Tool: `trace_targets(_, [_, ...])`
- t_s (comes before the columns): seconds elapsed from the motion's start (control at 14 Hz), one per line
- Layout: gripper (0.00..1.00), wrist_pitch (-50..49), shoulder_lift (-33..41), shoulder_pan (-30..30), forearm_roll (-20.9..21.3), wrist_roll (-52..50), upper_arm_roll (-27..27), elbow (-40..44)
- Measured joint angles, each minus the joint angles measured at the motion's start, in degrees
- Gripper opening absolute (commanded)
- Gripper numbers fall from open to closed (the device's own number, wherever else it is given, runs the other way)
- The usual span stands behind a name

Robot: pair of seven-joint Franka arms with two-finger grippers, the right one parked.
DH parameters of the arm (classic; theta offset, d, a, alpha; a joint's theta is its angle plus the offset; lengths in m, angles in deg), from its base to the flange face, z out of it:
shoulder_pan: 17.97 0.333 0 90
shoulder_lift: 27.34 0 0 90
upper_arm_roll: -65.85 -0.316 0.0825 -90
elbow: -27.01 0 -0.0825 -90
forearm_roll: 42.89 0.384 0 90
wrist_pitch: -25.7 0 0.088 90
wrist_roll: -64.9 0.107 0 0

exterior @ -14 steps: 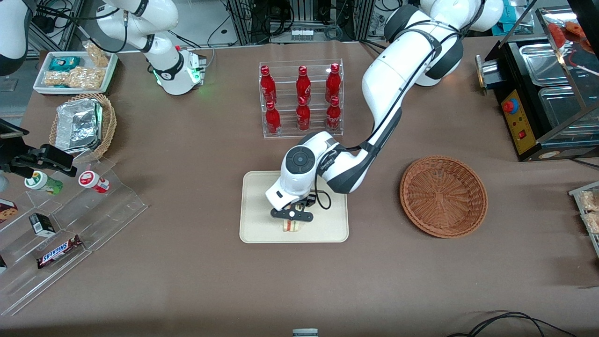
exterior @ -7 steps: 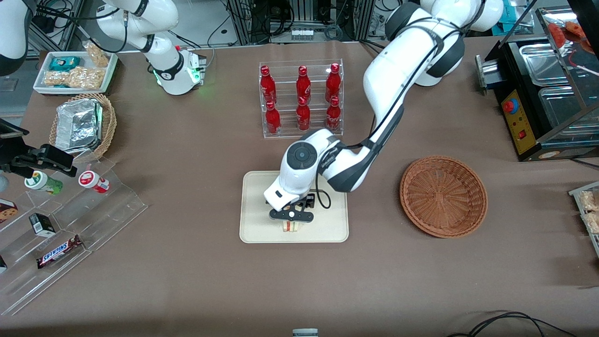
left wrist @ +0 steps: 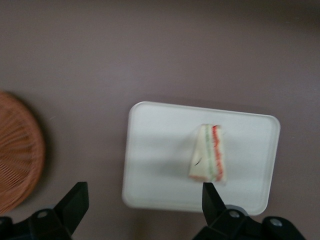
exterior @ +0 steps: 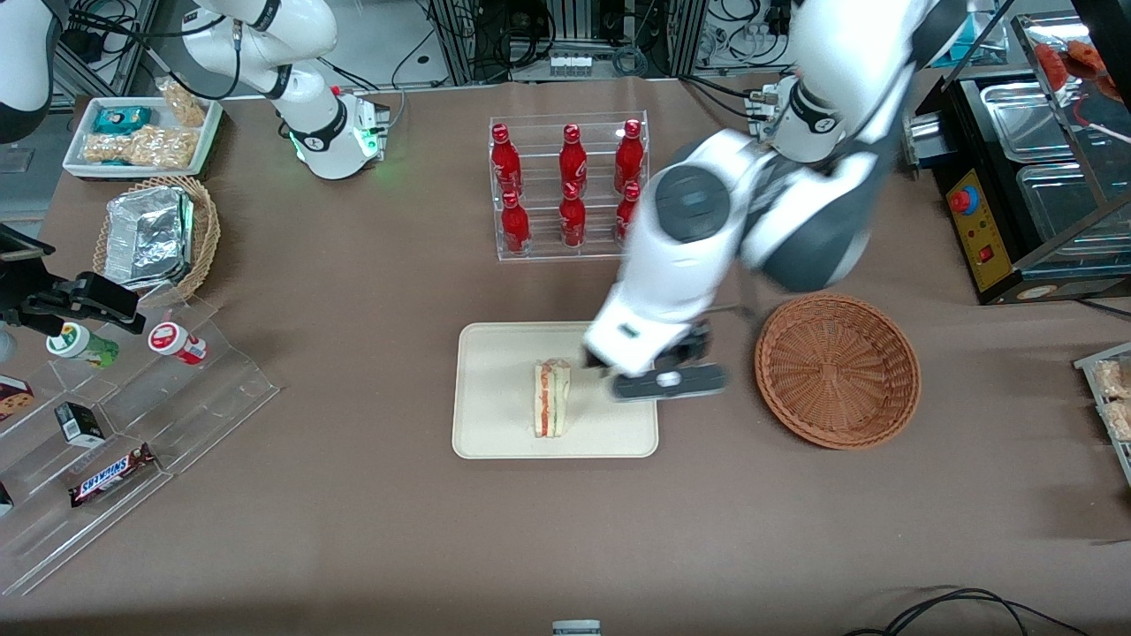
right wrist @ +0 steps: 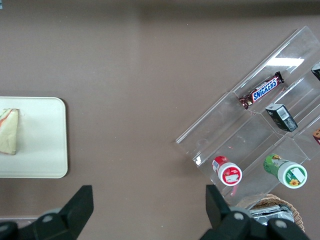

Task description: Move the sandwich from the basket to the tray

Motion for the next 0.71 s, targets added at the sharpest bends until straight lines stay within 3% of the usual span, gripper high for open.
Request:
trace_targets(0.43, [1.0, -19.5, 8.8, 13.6, -6.1, 15.5, -0.2, -0.5])
trace_targets(0.71, [1.0, -30.1, 12.3, 21.5, -7.5, 21.4, -0.3, -1.7])
